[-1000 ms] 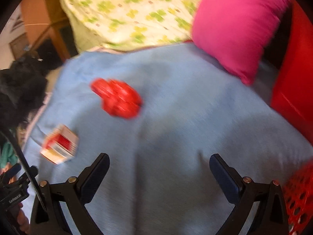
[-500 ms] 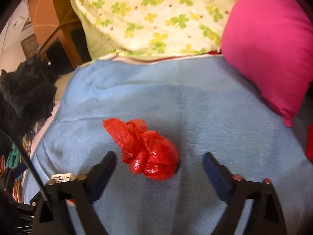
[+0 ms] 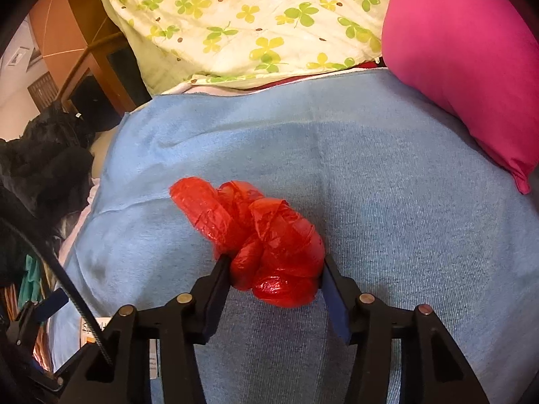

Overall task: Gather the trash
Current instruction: 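Grasp the red plastic bag with the right tool while the left tool approaches the red-and-white box, then close the left tool on the red-and-white medicine box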

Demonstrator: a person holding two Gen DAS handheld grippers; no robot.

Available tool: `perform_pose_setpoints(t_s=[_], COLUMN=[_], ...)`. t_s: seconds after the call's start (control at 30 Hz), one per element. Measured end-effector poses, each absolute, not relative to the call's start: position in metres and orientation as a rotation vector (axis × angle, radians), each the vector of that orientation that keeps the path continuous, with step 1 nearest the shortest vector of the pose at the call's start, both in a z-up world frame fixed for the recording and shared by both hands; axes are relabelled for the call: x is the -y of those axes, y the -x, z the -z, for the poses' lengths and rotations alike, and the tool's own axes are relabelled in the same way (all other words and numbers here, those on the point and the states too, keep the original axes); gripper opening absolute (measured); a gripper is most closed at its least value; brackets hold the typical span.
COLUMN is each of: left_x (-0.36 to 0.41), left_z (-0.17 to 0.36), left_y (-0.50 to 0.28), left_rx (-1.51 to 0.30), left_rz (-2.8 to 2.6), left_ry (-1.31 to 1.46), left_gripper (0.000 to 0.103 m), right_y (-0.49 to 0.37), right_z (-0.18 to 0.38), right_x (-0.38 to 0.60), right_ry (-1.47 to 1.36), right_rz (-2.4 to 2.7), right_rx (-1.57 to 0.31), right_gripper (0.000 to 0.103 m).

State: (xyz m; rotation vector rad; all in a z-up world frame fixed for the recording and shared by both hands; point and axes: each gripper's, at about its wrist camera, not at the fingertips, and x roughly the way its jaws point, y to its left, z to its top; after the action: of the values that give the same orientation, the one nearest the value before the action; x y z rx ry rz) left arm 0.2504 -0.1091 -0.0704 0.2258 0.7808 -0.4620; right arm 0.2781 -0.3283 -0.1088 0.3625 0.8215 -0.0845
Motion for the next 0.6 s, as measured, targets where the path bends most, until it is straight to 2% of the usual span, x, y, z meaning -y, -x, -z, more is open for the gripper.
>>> perform_pose_setpoints(t_s=[0.37, 0.4, 0.53, 0.6], left_x=[0.106, 0.106, 0.110, 0.110], left_z=[0.074, 0.075, 0.078, 0.078], left_y=[-0.250, -0.250, -0.249, -0.248], left_rx=[-0.801, -0.806, -0.823, -0.819], left_rz=[0.589, 0.602, 0.629, 0.639], left_ry=[-0.166, -0.160, -0.162, -0.165], left_gripper=[0.102, 0.100, 0.076, 0.073], right_y=[-0.259, -0.257, -0.252, -0.247], right_z=[0.105, 0.105, 0.104, 0.103], right_x=[0.337, 0.338, 0.341, 0.343], right_ry=[-0.439, -0.446, -0.475, -0.493], right_rz=[0.055, 0.051, 0.034, 0.031], right_rx=[-0.824, -0.825, -0.832, -0.832], right_gripper=[0.053, 0.053, 0.053, 0.053])
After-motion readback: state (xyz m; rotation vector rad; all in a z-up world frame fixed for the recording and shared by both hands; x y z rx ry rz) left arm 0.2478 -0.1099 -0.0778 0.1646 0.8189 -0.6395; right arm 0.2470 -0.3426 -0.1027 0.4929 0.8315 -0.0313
